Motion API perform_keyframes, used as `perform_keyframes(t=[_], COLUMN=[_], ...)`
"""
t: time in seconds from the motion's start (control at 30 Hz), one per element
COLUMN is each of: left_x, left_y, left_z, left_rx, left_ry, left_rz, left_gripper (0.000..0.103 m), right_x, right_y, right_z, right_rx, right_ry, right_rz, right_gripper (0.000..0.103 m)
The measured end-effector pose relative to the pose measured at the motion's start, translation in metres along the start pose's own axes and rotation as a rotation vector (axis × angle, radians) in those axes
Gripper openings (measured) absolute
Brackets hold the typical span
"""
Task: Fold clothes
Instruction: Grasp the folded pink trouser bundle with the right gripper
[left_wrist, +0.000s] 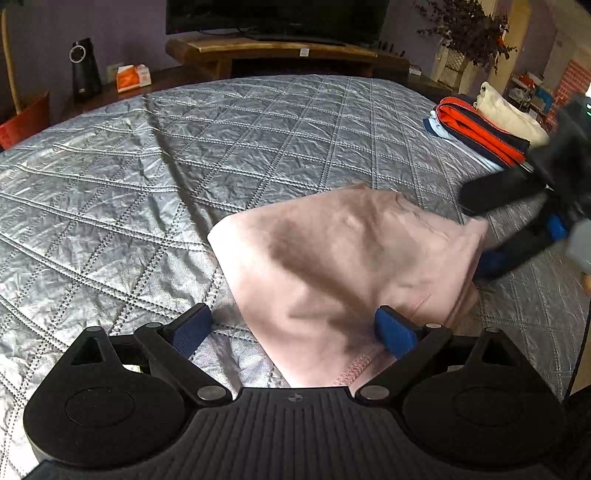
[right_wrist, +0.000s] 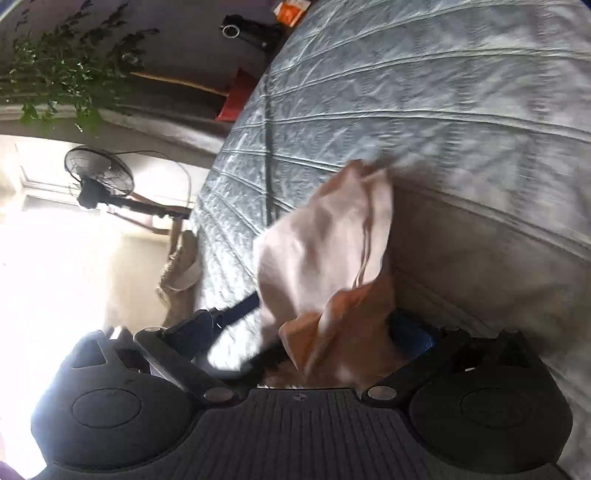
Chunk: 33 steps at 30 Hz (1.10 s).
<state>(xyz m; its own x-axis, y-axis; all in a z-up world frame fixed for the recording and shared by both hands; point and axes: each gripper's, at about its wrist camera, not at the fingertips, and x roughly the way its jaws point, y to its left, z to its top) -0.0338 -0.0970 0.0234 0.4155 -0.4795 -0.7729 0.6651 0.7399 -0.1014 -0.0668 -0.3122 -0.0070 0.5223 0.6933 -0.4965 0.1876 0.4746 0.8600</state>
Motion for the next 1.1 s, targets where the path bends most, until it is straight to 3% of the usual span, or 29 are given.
perform_keyframes(t=[0.1, 0.17, 0.3, 0.4, 0.5, 0.53, 0.67, 0.73, 0.87, 0.93, 1.1], left_x=[0.000, 0.000, -0.001, -0.001, 0.000, 0.000, 0.001, 0.001, 0.001, 0.002, 0.001], left_y=[0.000, 0.001, 0.001, 0.000, 0.000, 0.000, 0.000, 0.000, 0.001, 0.001, 0.001], left_z=[-0.001, -0.001, -0.002, -0.003, -0.003, -0.004, -0.004, -0.003, -0.003, -0.003, -0.002], left_rx=[0.005, 0.008, 0.009, 0.010, 0.012, 0.014, 0.016, 0.016, 0.017, 0.017, 0.012], left_ry=[-0.003, -0.001, 0.001, -0.001, -0.004, -0.005, -0.003, -0.003, -0.003, -0.003, 0.000], left_rz=[-0.004, -0.005, -0.004, -0.004, -0.004, -0.003, -0.004, -0.005, -0.006, -0.007, -0.009], left_gripper=[0.098, 0.098, 0.098, 0.099, 0.100, 0.100, 0.100, 0.101, 0.101, 0.101, 0.101], right_x=[-0.004, -0.016, -0.016, 0.003, 0.013, 0.016, 0.015, 0.012, 0.006, 0.004, -0.002], right_y=[0.015, 0.014, 0.010, 0.010, 0.017, 0.015, 0.004, -0.002, -0.009, -0.007, -0.005], right_z=[0.012, 0.017, 0.014, 0.008, 0.009, 0.011, 0.020, 0.023, 0.026, 0.021, 0.009], right_rx=[-0.073, -0.091, -0.182, -0.152, -0.189, -0.181, -0.173, -0.189, -0.240, -0.233, -0.226], right_ry=[-0.019, -0.065, -0.065, 0.023, 0.036, 0.045, 0.068, 0.092, 0.123, 0.096, 0.039], right_rz=[-0.081, -0.088, -0.133, -0.026, -0.030, -0.021, 0.014, 0.018, 0.021, -0.020, -0.058], right_gripper=[0.096, 0.100, 0.103, 0.103, 0.101, 0.088, 0.071, 0.052, 0.038, 0.020, 0.018])
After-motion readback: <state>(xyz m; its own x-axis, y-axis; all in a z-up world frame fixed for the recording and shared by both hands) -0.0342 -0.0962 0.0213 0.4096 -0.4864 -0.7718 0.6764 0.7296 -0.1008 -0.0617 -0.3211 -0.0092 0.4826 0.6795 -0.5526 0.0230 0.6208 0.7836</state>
